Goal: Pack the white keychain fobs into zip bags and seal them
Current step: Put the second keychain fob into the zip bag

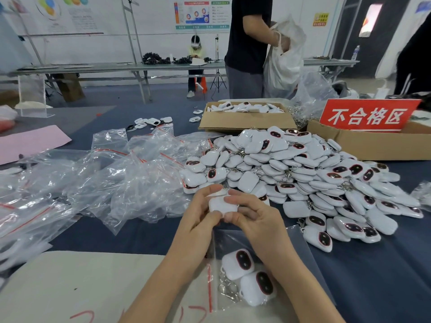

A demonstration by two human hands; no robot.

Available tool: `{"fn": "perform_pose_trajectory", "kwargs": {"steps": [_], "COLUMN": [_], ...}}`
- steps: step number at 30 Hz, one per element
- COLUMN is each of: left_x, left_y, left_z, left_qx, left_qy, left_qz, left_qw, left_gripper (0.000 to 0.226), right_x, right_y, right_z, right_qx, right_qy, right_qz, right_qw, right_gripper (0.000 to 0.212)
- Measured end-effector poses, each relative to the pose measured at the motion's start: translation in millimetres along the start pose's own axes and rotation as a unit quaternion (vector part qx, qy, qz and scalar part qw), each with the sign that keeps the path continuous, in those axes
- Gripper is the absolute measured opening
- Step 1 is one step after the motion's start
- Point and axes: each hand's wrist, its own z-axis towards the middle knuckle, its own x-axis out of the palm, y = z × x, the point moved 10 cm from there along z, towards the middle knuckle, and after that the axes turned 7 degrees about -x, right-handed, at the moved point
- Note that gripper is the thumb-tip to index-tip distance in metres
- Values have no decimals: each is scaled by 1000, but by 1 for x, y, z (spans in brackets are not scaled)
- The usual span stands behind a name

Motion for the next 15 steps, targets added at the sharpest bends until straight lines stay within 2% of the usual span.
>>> {"fn": "perform_pose_trajectory", "kwargs": {"steps": [3,6,15], "left_x": [2,4,4], "left_y": [0,1,2], "left_z": [0,0,0], "left_qx": [5,8,-10], "left_qy": [-2,-4,-11], "left_qz": [30,47,39], "left_qw": [1000,999,999], "left_gripper": [50,46,40], "right_x": [-7,-15,-20], "right_y": [-5,-6,-11], "right_z": [1,1,0], "right_qx": [23,27,41], "right_qy": [-22,-53,-64], "right_qz": [20,40,69], "right_qw": [999,997,995], "right_gripper": [35,33,24]}}
